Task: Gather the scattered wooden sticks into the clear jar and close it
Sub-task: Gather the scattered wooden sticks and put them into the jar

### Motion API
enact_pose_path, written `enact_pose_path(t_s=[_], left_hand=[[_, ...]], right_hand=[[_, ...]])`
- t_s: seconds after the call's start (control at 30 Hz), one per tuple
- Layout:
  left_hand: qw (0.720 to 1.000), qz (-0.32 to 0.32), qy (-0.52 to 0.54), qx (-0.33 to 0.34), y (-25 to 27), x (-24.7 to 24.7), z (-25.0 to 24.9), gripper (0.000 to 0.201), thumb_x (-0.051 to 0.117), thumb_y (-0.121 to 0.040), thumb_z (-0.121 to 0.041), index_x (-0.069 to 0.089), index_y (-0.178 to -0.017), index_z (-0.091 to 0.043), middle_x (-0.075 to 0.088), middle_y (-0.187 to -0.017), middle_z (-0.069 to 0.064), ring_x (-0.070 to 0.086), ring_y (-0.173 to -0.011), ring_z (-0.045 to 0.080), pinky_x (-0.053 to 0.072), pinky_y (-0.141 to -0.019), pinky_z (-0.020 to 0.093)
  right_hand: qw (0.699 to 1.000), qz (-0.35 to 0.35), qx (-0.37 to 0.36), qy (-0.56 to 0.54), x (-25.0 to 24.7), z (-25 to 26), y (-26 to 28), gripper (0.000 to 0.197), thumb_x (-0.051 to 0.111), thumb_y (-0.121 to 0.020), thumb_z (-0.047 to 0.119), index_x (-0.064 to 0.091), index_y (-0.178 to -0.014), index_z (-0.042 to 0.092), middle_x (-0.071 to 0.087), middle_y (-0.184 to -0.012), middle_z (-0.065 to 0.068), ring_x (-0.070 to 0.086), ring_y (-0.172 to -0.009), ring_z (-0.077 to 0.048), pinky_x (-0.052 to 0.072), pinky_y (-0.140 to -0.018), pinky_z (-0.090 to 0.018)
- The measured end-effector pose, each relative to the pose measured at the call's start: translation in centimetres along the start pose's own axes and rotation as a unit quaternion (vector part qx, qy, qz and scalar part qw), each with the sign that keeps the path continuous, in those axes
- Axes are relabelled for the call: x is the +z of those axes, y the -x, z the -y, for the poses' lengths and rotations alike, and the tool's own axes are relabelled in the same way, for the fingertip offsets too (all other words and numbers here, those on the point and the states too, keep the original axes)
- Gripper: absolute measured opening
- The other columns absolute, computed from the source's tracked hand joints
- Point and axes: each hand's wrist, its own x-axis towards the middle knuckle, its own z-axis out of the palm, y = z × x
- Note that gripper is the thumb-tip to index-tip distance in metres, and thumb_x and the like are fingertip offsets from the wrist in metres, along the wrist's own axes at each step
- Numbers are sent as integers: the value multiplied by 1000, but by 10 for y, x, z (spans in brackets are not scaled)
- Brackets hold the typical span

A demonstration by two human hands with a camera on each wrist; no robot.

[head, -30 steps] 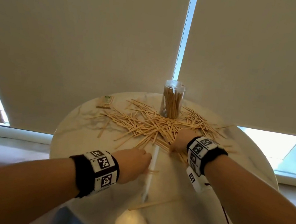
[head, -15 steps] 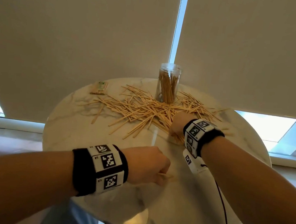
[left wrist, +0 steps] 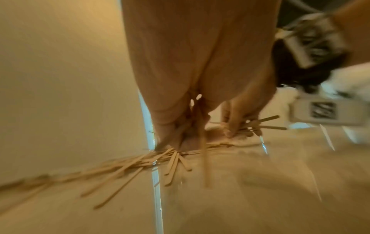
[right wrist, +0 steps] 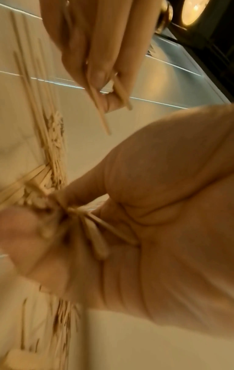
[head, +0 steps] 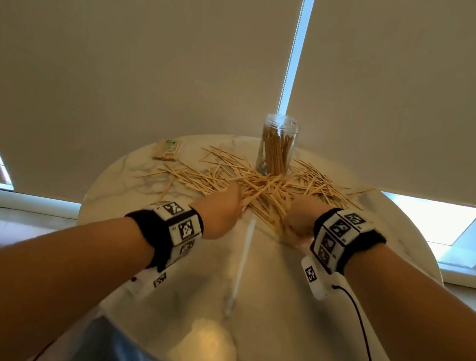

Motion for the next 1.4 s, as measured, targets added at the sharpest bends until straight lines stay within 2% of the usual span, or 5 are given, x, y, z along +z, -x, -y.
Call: enact_pose_path(t_s=[0.33, 0.47, 0.67, 0.97, 1.4], left_hand=[[939, -101, 281, -169, -48, -8, 14, 72, 38, -100, -56, 46, -139, 4, 67, -107, 20, 66, -82, 32, 52, -68, 32], [925, -173, 310, -132, -59, -12, 8, 58, 47, -86, -75, 56, -78, -18, 54, -66, -1, 54, -61, 19, 46, -65, 31], [908, -190, 353, -119, -73, -22, -3, 113, 42, -49, -103, 66, -99, -5, 67, -89, 12, 64, -85, 30, 51, -87, 43], [853, -127, 491, -125, -90, -3, -2, 47, 52, -88, -53, 73, -78, -12, 72, -83, 9, 68, -89, 31, 54, -93, 48], [804, -173, 569, -35, -74, -21, 12, 30, 40, -106, -33, 52, -93, -9, 60, -72, 8, 62, -57, 17, 57, -57, 33]], right_hand=[[974, -47, 0, -221, 2, -9, -5, 21, 50, -102, 14, 65, -103, 0, 55, -71, -3, 58, -57, -10, 46, -45, -16], [952, -77, -16, -297, 10, 0, -10, 32, 49, -102, 13, 49, -70, 16, 56, -71, -2, 57, -57, -9, 52, -48, -19], [911, -115, -59, -392, 5, 21, -5, 26, 43, -105, 21, 53, -82, 15, 60, -81, -6, 61, -67, -17, 51, -51, -21], [947, -188, -163, -205, 4, 67, -14, 29, 48, -98, 6, 58, -123, -4, 64, -107, -19, 64, -97, -33, 53, -90, -44], [900, -200, -100, -375, -7, 41, -14, 40, 34, -107, 33, 66, -98, 12, 63, -85, -3, 59, -82, -19, 51, -81, -38]])
